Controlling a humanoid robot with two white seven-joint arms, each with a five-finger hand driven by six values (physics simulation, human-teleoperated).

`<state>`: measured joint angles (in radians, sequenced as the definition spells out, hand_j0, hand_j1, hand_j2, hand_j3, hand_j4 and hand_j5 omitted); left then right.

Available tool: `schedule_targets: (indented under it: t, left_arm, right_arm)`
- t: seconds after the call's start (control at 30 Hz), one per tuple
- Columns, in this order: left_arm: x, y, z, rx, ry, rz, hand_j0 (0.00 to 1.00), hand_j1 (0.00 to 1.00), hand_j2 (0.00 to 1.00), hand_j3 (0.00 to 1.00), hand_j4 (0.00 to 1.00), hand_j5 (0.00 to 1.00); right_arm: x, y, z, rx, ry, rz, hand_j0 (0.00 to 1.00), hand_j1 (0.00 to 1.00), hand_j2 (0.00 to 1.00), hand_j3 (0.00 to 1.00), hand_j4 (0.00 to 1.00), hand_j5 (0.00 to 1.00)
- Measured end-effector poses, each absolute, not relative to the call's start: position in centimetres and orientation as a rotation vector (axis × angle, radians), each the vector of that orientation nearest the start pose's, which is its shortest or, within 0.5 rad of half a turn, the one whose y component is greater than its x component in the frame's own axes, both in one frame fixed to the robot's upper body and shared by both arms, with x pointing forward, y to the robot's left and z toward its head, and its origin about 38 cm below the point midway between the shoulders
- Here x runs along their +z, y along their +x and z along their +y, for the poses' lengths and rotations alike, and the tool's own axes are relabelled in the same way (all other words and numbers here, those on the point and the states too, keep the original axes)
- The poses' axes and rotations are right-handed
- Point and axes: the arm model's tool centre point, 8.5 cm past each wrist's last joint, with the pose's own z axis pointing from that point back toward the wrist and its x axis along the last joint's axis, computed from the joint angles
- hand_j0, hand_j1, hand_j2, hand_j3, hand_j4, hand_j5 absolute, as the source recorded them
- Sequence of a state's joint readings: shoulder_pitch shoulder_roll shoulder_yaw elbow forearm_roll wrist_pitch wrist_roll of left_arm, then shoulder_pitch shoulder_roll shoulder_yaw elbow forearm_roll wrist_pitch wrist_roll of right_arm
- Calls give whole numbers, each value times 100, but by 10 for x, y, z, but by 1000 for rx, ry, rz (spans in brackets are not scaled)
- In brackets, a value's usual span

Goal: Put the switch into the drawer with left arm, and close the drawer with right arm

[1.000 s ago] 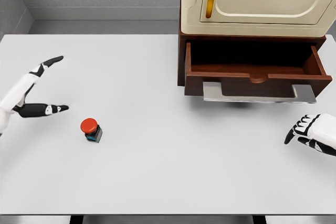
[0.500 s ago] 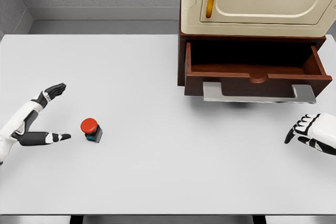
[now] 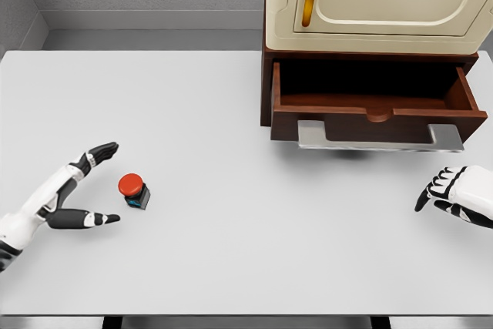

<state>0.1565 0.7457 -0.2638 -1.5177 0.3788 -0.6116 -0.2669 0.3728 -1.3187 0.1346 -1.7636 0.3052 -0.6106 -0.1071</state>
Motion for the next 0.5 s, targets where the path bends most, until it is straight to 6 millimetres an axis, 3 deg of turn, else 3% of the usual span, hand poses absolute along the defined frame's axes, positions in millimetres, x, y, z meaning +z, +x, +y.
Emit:
schedule_targets:
  t: [0.17,0.5]
  left_arm:
    - [85,304,351,-788,-182,-1724,100,100,100,100,100,100]
    - [67,303,339,-734,-222,-1708,100,100,100,100,100,100]
  right_arm:
    - [186,271,-409,1821,-367,-1484,49,49,49,49,49,49]
    - [186,272,-409,1823,-367,-1485,50,50,50,50,50,50]
